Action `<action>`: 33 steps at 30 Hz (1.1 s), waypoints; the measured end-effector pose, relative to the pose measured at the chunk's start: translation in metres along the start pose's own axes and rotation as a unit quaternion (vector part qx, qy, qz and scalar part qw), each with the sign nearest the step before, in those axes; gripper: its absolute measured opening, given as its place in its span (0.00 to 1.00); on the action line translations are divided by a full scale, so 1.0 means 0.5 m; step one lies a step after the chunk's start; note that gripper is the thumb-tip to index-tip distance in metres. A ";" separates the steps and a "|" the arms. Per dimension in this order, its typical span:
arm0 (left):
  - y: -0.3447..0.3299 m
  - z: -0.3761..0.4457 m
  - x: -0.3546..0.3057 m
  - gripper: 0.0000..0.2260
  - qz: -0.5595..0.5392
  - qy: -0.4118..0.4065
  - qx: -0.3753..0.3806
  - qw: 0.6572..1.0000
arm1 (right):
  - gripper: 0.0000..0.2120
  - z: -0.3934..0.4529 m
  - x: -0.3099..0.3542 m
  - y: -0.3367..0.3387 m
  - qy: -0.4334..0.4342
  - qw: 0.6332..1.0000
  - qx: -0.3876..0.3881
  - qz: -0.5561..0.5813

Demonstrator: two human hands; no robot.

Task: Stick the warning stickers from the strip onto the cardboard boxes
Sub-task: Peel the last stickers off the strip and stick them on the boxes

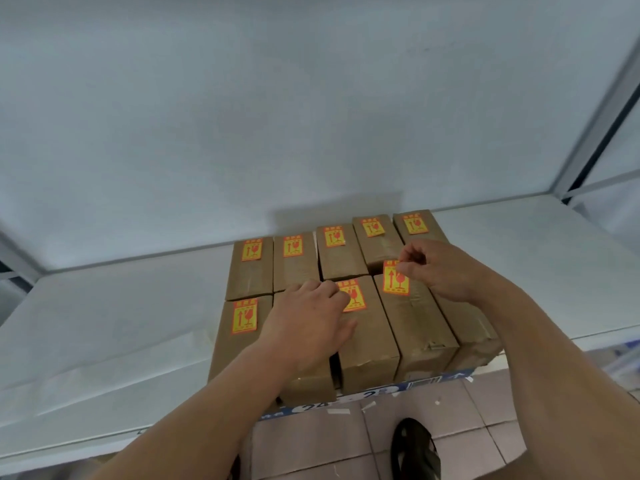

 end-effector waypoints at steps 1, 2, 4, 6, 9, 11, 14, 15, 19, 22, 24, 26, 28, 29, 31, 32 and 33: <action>0.000 0.008 -0.008 0.20 0.004 -0.005 0.003 1.000 | 0.03 0.002 -0.011 0.004 -0.001 1.000 0.001 0.004; 0.000 0.015 -0.015 0.20 0.005 -0.009 0.007 1.000 | 0.03 0.006 -0.021 0.007 -0.004 1.000 0.004 0.009; -0.002 0.028 -0.027 0.19 0.006 -0.014 0.017 1.000 | 0.03 0.015 -0.039 0.008 -0.009 1.000 0.014 0.014; -0.006 0.041 -0.037 0.19 0.013 -0.020 0.026 0.999 | 0.03 0.024 -0.050 0.007 -0.011 0.999 0.027 0.016; -0.013 0.056 -0.049 0.20 0.017 -0.031 0.042 0.998 | 0.02 0.031 -0.060 0.005 -0.006 0.999 0.046 0.016; -0.016 0.064 -0.059 0.21 0.017 -0.037 0.050 0.998 | 0.02 0.034 -0.064 0.003 -0.004 0.998 0.057 0.011; -0.022 0.074 -0.073 0.25 0.013 -0.038 0.060 0.997 | 0.01 0.042 -0.070 -0.004 -0.004 0.998 0.067 -0.004; -0.023 0.077 -0.077 0.26 0.015 -0.039 0.065 0.997 | 0.01 0.044 -0.072 -0.006 -0.004 0.998 0.068 -0.008; -0.031 0.082 -0.087 0.28 0.028 -0.041 0.080 0.996 | 0.01 0.050 -0.074 -0.010 0.004 0.998 0.067 -0.018; -0.034 0.082 -0.089 0.28 0.030 -0.041 0.078 0.996 | 0.01 0.053 -0.076 -0.013 0.004 0.998 0.062 -0.021; -0.035 0.082 -0.089 0.28 0.030 -0.041 0.079 0.996 | 0.01 0.055 -0.078 -0.014 0.006 0.998 0.056 -0.020; -0.034 0.082 -0.089 0.28 0.030 -0.040 0.081 0.995 | 0.01 0.056 -0.079 -0.014 0.007 0.998 0.051 -0.020; -0.033 0.083 -0.089 0.28 0.029 -0.040 0.083 0.995 | 0.02 0.058 -0.078 -0.015 0.004 0.998 0.052 -0.028; -0.032 0.082 -0.090 0.28 0.028 -0.041 0.084 0.995 | 0.03 0.058 -0.078 -0.016 0.000 0.998 0.054 -0.035; -0.032 0.082 -0.090 0.28 0.027 -0.041 0.086 0.995 | 0.03 0.060 -0.079 -0.019 -0.009 0.997 0.057 -0.051; -0.033 0.082 -0.090 0.28 0.028 -0.041 0.086 0.995 | 0.03 0.060 -0.080 -0.020 -0.013 0.997 0.058 -0.058; -0.033 0.082 -0.090 0.28 0.028 -0.041 0.087 0.995 | 0.04 0.061 -0.081 -0.021 -0.018 0.996 0.058 -0.063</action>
Point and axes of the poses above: each hand's wrist, its own z-axis towards the middle knuckle, its own y-axis out of the back of the hand, x = y × z, the point moved 3 cm from there along z, towards the middle knuckle, and after that the axes turned 15 degrees about x, right-handed, at the moved point
